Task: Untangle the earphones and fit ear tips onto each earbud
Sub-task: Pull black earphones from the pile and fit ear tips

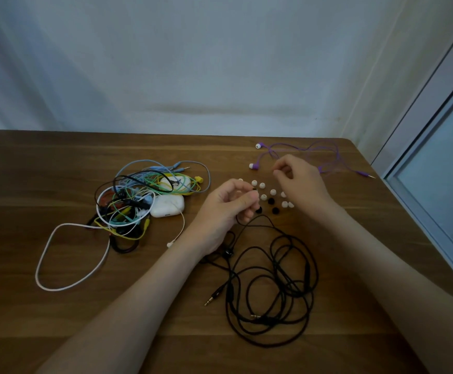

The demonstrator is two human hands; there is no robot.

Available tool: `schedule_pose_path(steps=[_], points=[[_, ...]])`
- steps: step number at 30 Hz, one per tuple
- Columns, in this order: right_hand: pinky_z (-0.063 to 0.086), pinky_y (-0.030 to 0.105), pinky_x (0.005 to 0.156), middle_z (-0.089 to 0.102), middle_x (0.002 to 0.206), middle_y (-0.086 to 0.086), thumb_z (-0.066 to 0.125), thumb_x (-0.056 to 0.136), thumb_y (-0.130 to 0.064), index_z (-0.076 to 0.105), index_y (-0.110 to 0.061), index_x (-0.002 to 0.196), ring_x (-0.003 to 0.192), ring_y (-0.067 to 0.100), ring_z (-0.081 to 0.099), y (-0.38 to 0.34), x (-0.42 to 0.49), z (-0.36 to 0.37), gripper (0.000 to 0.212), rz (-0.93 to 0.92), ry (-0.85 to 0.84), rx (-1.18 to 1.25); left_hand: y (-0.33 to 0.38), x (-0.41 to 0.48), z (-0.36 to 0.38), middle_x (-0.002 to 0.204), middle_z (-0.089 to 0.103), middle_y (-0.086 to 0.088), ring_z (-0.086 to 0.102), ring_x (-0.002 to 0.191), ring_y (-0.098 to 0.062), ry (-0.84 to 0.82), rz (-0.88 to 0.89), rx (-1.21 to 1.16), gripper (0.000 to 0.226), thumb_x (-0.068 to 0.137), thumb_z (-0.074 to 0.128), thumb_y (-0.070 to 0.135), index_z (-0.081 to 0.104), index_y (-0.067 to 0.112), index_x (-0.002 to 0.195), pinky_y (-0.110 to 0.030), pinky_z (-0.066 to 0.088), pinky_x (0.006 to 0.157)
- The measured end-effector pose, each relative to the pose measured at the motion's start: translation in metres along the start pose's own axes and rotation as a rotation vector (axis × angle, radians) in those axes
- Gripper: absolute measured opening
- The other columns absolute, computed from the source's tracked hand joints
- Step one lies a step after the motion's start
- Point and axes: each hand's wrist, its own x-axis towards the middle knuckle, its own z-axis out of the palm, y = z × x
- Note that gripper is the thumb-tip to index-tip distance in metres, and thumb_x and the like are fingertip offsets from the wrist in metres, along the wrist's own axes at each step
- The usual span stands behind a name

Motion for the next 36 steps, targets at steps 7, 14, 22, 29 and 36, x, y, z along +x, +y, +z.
schedule_pose_path(steps=[7, 14, 22, 29, 36], points=[[0.048, 0.018, 0.064, 0.064, 0.083, 0.002, 0.053, 0.094, -0.007, 0.062, -0.011, 0.096, 0.072, 0.009, 0.058, -0.012, -0.045, -0.014, 0.009, 0.222, -0.144, 0.683, -0.003, -0.001, 0.003, 0.078, 0.067, -0.005, 0.057, 0.062, -0.008, -0.038, -0.045, 0.010, 0.015, 0.097, 0.049, 0.011, 0.064, 0.009, 0.097, -0.016, 0.048, 0.058], [0.049, 0.027, 0.073, 0.062, 0.077, 0.003, 0.051, 0.094, -0.001, 0.060, -0.008, 0.096, 0.075, 0.016, 0.058, -0.015, -0.057, 0.001, 0.012, 0.264, -0.252, 0.982, -0.004, -0.001, 0.005, 0.066, 0.062, -0.001, 0.055, 0.059, -0.006, -0.027, -0.019, 0.020, 0.011, 0.093, 0.053, 0.002, 0.056, 0.011, 0.089, -0.016, 0.044, 0.056], [0.052, 0.018, 0.067, 0.063, 0.072, 0.002, 0.050, 0.093, -0.001, 0.060, -0.007, 0.094, 0.068, 0.009, 0.061, -0.011, -0.059, 0.000, 0.011, 0.346, -0.316, 1.200, -0.008, 0.003, 0.006, 0.064, 0.063, 0.002, 0.055, 0.058, -0.005, -0.008, -0.029, 0.009, 0.010, 0.093, 0.053, 0.006, 0.058, 0.010, 0.087, -0.014, 0.044, 0.055], [0.053, 0.018, 0.068, 0.064, 0.075, 0.004, 0.050, 0.093, -0.004, 0.062, -0.006, 0.096, 0.070, 0.010, 0.060, -0.010, -0.059, 0.002, 0.012, 0.369, -0.328, 1.211, -0.009, 0.004, 0.006, 0.070, 0.063, 0.001, 0.056, 0.062, -0.004, -0.021, -0.043, -0.005, 0.013, 0.094, 0.051, 0.006, 0.062, 0.007, 0.100, -0.014, 0.046, 0.059], [0.045, 0.021, 0.065, 0.061, 0.072, 0.001, 0.049, 0.095, -0.008, 0.063, -0.006, 0.097, 0.065, 0.007, 0.054, -0.011, -0.060, 0.000, 0.014, 0.358, -0.361, 1.060, -0.009, 0.003, 0.005, 0.069, 0.066, 0.002, 0.056, 0.063, -0.004, -0.013, -0.049, 0.027, 0.012, 0.093, 0.054, 0.008, 0.065, 0.010, 0.090, -0.014, 0.046, 0.060]])
